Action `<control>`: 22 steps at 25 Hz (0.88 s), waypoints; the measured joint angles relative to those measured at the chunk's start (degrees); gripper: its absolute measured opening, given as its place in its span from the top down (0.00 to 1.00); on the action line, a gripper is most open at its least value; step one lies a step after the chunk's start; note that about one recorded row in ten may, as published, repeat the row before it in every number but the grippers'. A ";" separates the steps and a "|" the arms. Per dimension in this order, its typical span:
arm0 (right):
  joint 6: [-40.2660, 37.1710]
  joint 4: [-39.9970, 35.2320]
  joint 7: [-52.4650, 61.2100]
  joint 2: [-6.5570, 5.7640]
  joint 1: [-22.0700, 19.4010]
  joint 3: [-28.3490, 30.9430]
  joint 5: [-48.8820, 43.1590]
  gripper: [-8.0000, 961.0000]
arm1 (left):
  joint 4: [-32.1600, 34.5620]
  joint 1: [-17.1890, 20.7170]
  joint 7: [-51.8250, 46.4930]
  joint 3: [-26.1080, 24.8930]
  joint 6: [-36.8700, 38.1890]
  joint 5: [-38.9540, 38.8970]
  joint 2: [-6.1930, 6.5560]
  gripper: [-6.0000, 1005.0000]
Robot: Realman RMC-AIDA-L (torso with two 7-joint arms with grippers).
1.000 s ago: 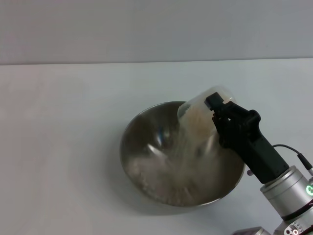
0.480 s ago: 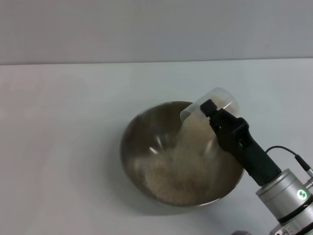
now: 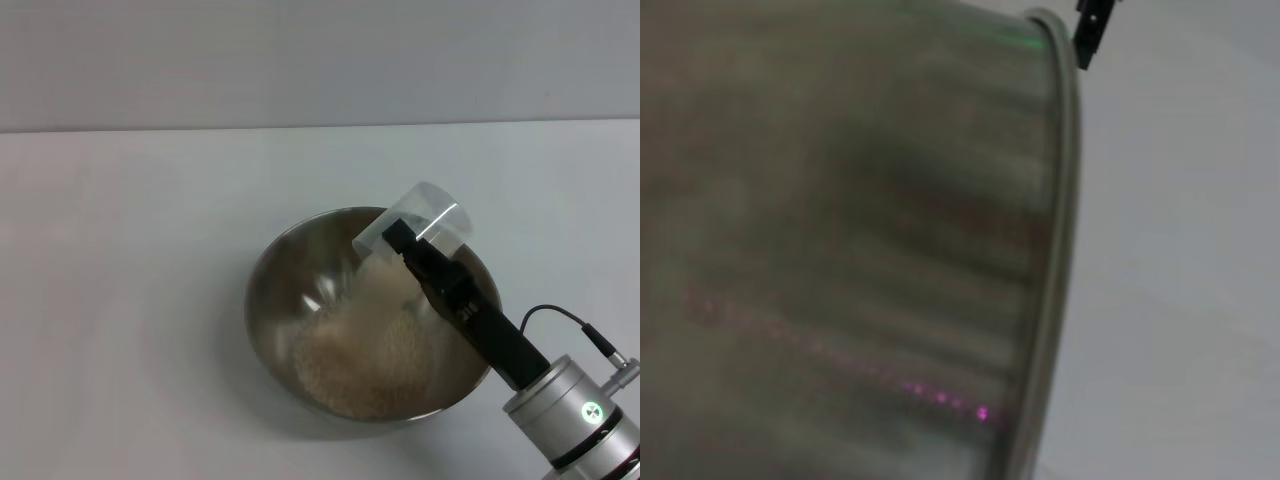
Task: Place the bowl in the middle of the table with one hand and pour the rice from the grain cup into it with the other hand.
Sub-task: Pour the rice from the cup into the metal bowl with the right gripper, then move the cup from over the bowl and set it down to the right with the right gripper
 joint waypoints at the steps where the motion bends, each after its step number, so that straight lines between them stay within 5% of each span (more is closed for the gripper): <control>1: 0.07 0.15 -0.91 0.00 0.00 0.00 -0.13 0.97 | 0.00 0.02 0.00 0.00 0.00 0.00 0.00 0.15; 22: 2.86 0.89 -16.98 0.07 -0.30 0.29 -0.24 0.97 | 0.04 0.09 -0.05 0.00 0.00 -0.10 0.00 0.15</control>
